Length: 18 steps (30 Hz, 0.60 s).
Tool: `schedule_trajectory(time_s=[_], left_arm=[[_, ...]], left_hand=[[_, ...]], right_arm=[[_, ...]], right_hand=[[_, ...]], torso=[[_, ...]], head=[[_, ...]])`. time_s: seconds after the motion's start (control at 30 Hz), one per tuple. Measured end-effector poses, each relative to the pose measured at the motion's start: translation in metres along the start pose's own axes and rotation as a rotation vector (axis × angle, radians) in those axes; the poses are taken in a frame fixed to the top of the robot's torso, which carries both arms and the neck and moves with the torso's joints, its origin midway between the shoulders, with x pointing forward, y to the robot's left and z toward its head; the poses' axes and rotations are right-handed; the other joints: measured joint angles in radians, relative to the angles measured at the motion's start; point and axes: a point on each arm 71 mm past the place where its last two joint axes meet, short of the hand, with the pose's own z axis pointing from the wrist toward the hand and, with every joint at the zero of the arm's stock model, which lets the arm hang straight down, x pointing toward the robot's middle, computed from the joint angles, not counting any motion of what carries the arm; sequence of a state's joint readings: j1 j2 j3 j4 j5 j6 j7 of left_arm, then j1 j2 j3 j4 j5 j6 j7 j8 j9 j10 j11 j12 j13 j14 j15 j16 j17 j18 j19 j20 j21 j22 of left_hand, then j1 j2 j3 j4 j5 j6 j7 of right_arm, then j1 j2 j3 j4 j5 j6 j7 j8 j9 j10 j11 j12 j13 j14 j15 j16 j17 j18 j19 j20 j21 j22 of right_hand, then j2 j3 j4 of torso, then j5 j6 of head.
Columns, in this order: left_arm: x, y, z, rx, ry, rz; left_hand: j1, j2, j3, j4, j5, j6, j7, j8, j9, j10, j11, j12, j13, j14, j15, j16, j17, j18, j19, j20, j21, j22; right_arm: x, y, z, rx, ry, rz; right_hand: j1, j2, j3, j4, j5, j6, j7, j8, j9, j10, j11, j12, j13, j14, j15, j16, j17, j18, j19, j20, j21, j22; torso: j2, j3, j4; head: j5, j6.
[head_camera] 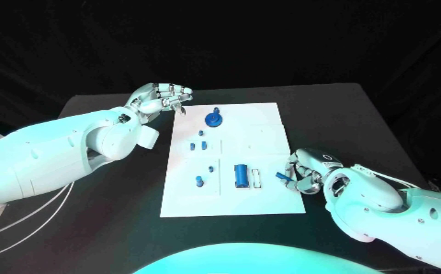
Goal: Assemble the parts on the task board
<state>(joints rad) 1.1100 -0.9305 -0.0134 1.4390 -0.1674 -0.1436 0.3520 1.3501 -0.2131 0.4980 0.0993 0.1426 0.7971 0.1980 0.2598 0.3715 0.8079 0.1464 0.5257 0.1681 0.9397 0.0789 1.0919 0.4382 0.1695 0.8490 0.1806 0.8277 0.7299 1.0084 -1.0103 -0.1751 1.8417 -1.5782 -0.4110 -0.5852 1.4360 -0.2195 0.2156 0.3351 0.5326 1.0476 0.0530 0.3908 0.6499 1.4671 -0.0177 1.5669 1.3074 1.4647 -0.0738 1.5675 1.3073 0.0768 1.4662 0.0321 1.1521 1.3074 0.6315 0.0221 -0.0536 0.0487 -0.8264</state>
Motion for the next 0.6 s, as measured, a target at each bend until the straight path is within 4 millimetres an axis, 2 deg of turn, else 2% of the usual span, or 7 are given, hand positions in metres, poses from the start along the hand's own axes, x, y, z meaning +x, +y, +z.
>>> schedule_trajectory(time_s=[0.03, 0.07, 0.13, 0.27, 0.47, 0.6], left_arm=[[0.0, 0.0, 0.0, 0.0, 0.0, 0.0], [0.0, 0.0, 0.0, 0.0, 0.0, 0.0], [0.0, 0.0, 0.0, 0.0, 0.0, 0.0], [0.0, 0.0, 0.0, 0.0, 0.0, 0.0], [0.0, 0.0, 0.0, 0.0, 0.0, 0.0], [0.0, 0.0, 0.0, 0.0, 0.001, -0.001]], left_hand=[[0.0, 0.0, 0.0, 0.0, 0.0, 0.0, 0.0, 0.0, 0.0, 0.0, 0.0, 0.0, 0.0, 0.0, 0.0, 0.0, 0.0, 0.0, 0.0, 0.0, 0.0, 0.0], [0.0, 0.0, 0.0, 0.0, 0.0, 0.0, 0.0, 0.0, 0.0, -0.002, 0.002, 0.0, 0.0, 0.0, 0.0, 0.0, 0.0, 0.0, 0.0, 0.0, 0.0, 0.0], [0.0, 0.0, 0.0, 0.0, 0.0, 0.0, 0.0, 0.0, 0.0, -0.004, 0.004, 0.0, 0.0, 0.0, 0.0, 0.0, 0.0, 0.0, 0.0, 0.0, 0.0, 0.0], [0.0, 0.0, 0.0, 0.0, 0.0, 0.0, 0.0, 0.004, 0.0, -0.004, 0.004, 0.004, 0.0, 0.0, 0.0, 0.0, 0.0, 0.0, 0.002, -0.002, 0.0, -0.001], [0.0, 0.0, 0.0, 0.0, 0.0, 0.0, 0.0, 0.004, 0.0, -0.004, 0.004, 0.004, 0.0, 0.0, 0.0, 0.0, 0.0, 0.0, 0.006, -0.001, 0.0, -0.001], [0.0, 0.0, 0.0, 0.0, 0.0, 0.0, 0.0, 0.004, 0.0, -0.004, 0.004, 0.004, 0.0, 0.0, 0.0, 0.0, 0.0, 0.0, 0.007, 0.0, 0.0, -0.001]], right_arm=[[0.0, 0.0, -0.001, 0.0, -0.002, 0.003], [-0.001, 0.0, -0.002, 0.0, -0.003, 0.006], [-0.002, 0.001, -0.004, 0.002, -0.005, 0.014], [-0.009, 0.005, -0.006, -0.002, -0.015, 0.038], [-0.026, 0.016, -0.007, -0.025, -0.047, 0.09], [-0.028, 0.023, -0.007, -0.037, -0.045, 0.122]], right_hand=[[0.003, -0.003, 0.004, 0.004, 0.0, 0.0, 0.0, 0.0, -0.052, 0.0, 0.0, 0.0, 0.0, 0.0, 0.0, 0.0, 0.0, 0.0, 0.0, 0.0, 0.0, 0.0], [0.008, 0.002, 0.009, 0.008, 0.001, 0.0, 0.0, 0.0, -0.086, 0.0, 0.0, 0.0, 0.0, 0.002, -0.002, 0.0, 0.0, 0.0, 0.0, 0.0, 0.0, 0.0], [0.008, 0.002, 0.03, 0.004, 0.001, 0.001, -0.001, 0.003, -0.112, 0.0, 0.0, 0.0, 0.0, 0.004, -0.004, 0.0, 0.0, 0.0, 0.0, 0.0, 0.004, 0.0], [0.008, 0.002, 0.054, -0.005, 0.001, 0.001, -0.001, 0.005, -0.105, 0.0, 0.0, 0.0, 0.0, 0.004, -0.004, 0.0, 0.0, 0.0, 0.0, 0.0, 0.004, 0.0], [0.012, -0.002, 0.056, -0.005, 0.001, 0.0, -0.001, 0.012, -0.095, 0.0, 0.0, 0.0, 0.0, 0.004, -0.004, 0.0, 0.001, 0.0, 0.0, 0.0, 0.007, 0.0], [0.012, -0.002, 0.071, -0.006, 0.001, 0.0, 0.0, 0.012, -0.095, 0.0, 0.0, 0.0, 0.0, 0.004, -0.004, 0.0, 0.001, 0.0, 0.0, 0.0, 0.008, 0.001]], torso=[[0.0, 0.0, 0.0001], [0.0, 0.0, 0.0002], [0.0, 0.0, 0.0002], [0.0, 0.0001, 0.0003], [0.001, -0.0006, 0.0008], [0.001, -0.0006, 0.0008]], head=[[0.0, 0.0], [0.0, 0.001], [0.0, 0.002], [0.0, 0.003], [0.001, 0.003], [0.001, 0.003]])
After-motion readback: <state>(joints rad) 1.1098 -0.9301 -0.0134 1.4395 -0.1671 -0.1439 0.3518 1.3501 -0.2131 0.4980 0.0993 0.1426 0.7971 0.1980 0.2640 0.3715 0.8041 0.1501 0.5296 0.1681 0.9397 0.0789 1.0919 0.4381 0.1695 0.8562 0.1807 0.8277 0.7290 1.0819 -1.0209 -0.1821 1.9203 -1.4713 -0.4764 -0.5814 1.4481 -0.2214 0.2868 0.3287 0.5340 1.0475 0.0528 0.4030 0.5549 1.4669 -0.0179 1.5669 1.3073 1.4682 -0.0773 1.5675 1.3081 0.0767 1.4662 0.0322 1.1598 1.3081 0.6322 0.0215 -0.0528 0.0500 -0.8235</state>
